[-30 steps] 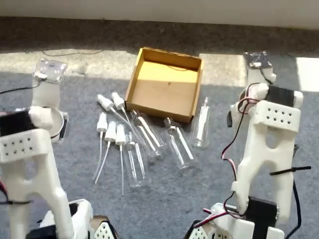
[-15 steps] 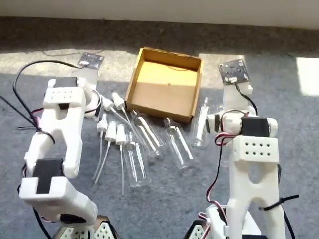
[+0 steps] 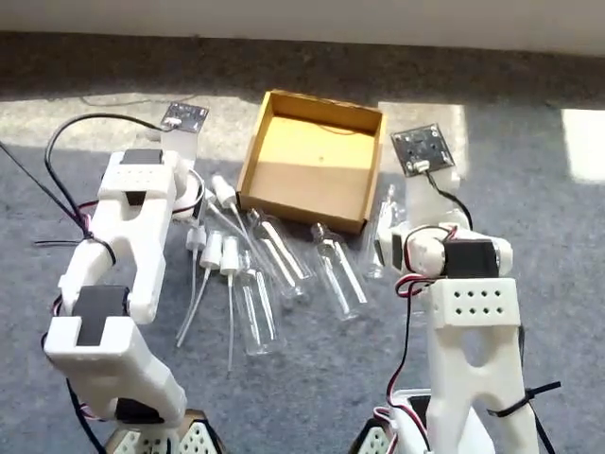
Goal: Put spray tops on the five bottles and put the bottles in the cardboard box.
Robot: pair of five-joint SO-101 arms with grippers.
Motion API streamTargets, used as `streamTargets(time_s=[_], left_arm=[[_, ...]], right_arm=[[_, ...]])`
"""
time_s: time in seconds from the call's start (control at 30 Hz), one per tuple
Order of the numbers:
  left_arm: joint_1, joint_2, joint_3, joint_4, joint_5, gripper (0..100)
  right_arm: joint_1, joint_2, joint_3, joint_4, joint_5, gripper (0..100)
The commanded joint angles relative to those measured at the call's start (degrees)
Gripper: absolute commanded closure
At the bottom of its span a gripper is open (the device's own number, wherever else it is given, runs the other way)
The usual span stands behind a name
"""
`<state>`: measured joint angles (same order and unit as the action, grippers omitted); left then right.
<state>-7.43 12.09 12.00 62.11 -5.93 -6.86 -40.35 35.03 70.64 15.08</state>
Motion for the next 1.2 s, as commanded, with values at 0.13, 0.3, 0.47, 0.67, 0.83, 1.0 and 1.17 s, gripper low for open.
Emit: streamTargets(time_s=[0.13, 0.3, 0.47, 0.67, 0.83, 1.0, 1.17], left_arm=[[1.5, 0.0, -10.1, 7.2, 3.8, 82], [2.2, 0.6, -9.4, 7.3, 3.9, 83], [2.1, 5.0, -6.1, 5.5, 3.8, 83], [0.5, 8.5, -6.5, 4.5, 3.9, 83], [0.8, 8.6, -6.5, 4.5, 3.6, 93], [-0.3, 6.4, -9.5, 4.7, 3.9, 100], [-2.6, 0.0, -19.1, 11.7, 3.9, 100]], right_arm=[[-0.5, -1.6, -0.7, -1.1, -0.2, 99.5], [-0.5, -1.6, -0.6, -0.9, -0.2, 99.5], [-0.5, -1.7, -0.6, -1.0, -0.3, 99.5], [-0.5, -1.8, -0.6, -0.7, -0.4, 99.5], [-1.1, -1.8, -0.6, -1.1, -0.3, 99.5], [-5.0, -2.1, -0.6, -1.1, -0.2, 99.4], [-7.8, -2.1, -0.9, -1.7, -0.4, 99.4]])
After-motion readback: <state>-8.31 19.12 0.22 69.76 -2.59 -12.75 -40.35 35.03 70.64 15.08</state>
